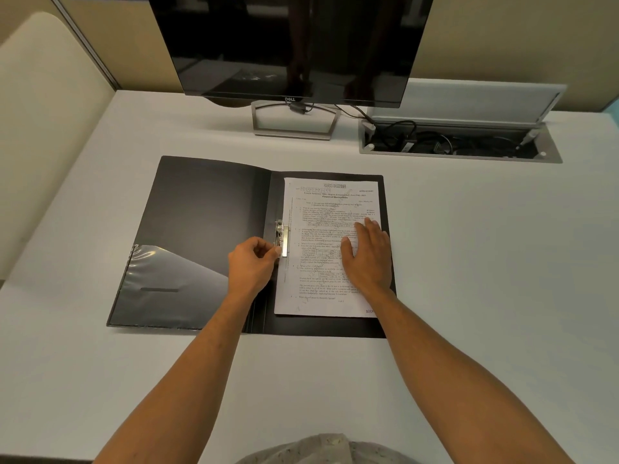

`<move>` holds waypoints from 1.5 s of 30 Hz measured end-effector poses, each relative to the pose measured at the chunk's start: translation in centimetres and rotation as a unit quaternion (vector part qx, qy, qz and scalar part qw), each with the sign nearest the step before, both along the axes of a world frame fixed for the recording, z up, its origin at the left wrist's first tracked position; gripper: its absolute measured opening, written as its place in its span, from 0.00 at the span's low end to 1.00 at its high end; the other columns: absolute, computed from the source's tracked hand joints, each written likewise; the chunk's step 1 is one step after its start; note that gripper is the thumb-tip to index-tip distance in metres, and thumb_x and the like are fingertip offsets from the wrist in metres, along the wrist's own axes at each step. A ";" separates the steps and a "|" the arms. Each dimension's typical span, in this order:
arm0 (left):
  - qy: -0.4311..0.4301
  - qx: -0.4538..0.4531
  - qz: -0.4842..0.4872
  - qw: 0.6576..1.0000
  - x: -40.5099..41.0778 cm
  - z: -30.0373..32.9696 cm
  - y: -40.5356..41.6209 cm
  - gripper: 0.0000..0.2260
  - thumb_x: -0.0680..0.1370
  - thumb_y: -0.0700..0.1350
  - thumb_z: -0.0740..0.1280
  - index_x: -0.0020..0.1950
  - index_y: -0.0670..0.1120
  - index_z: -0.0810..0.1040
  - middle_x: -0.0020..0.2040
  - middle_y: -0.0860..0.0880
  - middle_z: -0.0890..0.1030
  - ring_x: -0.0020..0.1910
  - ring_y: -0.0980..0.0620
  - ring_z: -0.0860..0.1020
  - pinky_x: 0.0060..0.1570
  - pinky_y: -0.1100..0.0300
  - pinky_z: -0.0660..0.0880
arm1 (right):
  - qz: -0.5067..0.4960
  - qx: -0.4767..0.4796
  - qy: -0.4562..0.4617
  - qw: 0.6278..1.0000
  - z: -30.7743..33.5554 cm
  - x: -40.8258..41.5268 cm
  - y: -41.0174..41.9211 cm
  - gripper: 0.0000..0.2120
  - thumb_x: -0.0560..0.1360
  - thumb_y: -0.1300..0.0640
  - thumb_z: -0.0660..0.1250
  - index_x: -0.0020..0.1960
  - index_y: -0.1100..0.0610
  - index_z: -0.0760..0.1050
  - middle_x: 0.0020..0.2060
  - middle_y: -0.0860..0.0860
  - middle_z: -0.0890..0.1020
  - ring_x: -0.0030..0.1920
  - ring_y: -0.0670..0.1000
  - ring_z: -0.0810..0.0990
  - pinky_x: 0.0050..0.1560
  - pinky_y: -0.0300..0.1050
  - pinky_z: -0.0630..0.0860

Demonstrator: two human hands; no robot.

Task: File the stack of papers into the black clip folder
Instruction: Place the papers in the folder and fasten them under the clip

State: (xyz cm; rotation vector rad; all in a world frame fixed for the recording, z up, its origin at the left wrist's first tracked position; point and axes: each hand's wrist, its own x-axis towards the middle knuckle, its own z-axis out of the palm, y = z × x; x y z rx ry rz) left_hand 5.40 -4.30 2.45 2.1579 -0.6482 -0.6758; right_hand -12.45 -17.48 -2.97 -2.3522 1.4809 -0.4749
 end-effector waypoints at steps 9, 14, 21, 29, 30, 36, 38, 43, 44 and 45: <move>0.017 0.014 -0.006 1.000 1.3 -0.2 -0.1 0.08 0.72 0.46 0.75 0.43 0.47 0.78 0.38 0.53 0.80 0.38 0.55 0.78 0.35 0.66 0.71 | -0.001 -0.005 0.000 1.000 0.1 0.1 0.1 0.25 0.80 0.43 0.55 0.71 0.57 0.66 0.73 0.56 0.68 0.73 0.57 0.64 0.74 0.53 0.55; 0.005 0.016 -0.019 1.000 0.9 -0.3 -0.2 0.08 0.71 0.45 0.76 0.43 0.44 0.78 0.37 0.52 0.79 0.35 0.56 0.75 0.34 0.67 0.69 | 0.005 0.010 0.003 1.000 0.3 0.0 0.1 0.26 0.80 0.43 0.54 0.72 0.56 0.64 0.74 0.55 0.66 0.74 0.56 0.62 0.75 0.54 0.55; -0.004 0.010 -0.023 1.000 0.6 -0.3 -0.1 0.08 0.72 0.44 0.75 0.44 0.44 0.78 0.37 0.53 0.78 0.35 0.57 0.75 0.33 0.68 0.68 | 0.005 0.008 0.012 1.000 0.5 0.0 0.2 0.26 0.80 0.43 0.53 0.72 0.56 0.64 0.74 0.55 0.65 0.74 0.55 0.61 0.75 0.55 0.56; -0.009 0.005 -0.044 0.999 0.8 -0.4 -0.3 0.06 0.74 0.44 0.74 0.46 0.45 0.78 0.39 0.52 0.78 0.36 0.57 0.76 0.35 0.68 0.70 | 0.000 0.018 -0.002 1.000 0.5 0.0 0.1 0.26 0.80 0.43 0.55 0.72 0.56 0.64 0.74 0.54 0.66 0.74 0.55 0.62 0.75 0.52 0.54; -0.011 0.004 -0.046 0.999 0.8 -0.4 -0.3 0.06 0.74 0.43 0.74 0.47 0.45 0.78 0.40 0.52 0.79 0.36 0.57 0.76 0.36 0.68 0.70 | -0.001 0.026 -0.004 1.000 0.6 0.0 0.0 0.26 0.80 0.43 0.56 0.73 0.55 0.64 0.74 0.54 0.65 0.74 0.55 0.62 0.75 0.52 0.54; -0.053 -0.012 -0.052 0.997 -0.4 -1.2 -0.3 0.07 0.76 0.43 0.71 0.53 0.45 0.79 0.45 0.51 0.80 0.40 0.55 0.78 0.41 0.65 0.74 | 0.017 0.026 0.007 0.999 1.3 -1.2 0.6 0.27 0.79 0.43 0.57 0.73 0.56 0.63 0.74 0.55 0.64 0.74 0.56 0.61 0.74 0.54 0.58; -0.051 -0.024 -0.044 0.997 -0.8 -1.3 -0.3 0.06 0.76 0.43 0.71 0.52 0.48 0.78 0.44 0.52 0.80 0.40 0.55 0.78 0.41 0.65 0.75 | 0.023 0.022 0.018 0.999 1.3 -2.2 1.6 0.27 0.79 0.43 0.57 0.73 0.56 0.63 0.74 0.55 0.64 0.74 0.56 0.61 0.75 0.53 0.56; -0.032 -0.047 -0.048 0.997 -2.0 -1.1 -0.7 0.07 0.76 0.43 0.71 0.50 0.51 0.76 0.42 0.57 0.78 0.39 0.59 0.78 0.37 0.71 0.72 | 0.030 0.004 0.052 0.998 0.9 -4.7 3.0 0.27 0.80 0.41 0.54 0.73 0.56 0.64 0.74 0.55 0.65 0.74 0.55 0.61 0.76 0.54 0.52; -0.027 -0.047 -0.056 0.997 -2.3 -1.1 -0.8 0.07 0.76 0.43 0.71 0.51 0.51 0.77 0.42 0.58 0.78 0.39 0.59 0.78 0.36 0.73 0.70 | 0.028 0.004 0.057 0.998 0.8 -5.2 3.0 0.28 0.80 0.41 0.53 0.73 0.56 0.63 0.74 0.55 0.65 0.75 0.55 0.61 0.76 0.55 0.52; -0.021 -0.047 -0.066 0.996 -2.6 -1.0 -1.0 0.07 0.76 0.43 0.71 0.52 0.50 0.77 0.42 0.58 0.78 0.40 0.60 0.78 0.36 0.74 0.70 | 0.025 0.005 0.063 0.998 0.8 -5.7 3.0 0.29 0.80 0.40 0.52 0.74 0.56 0.63 0.75 0.55 0.64 0.75 0.55 0.60 0.76 0.55 0.52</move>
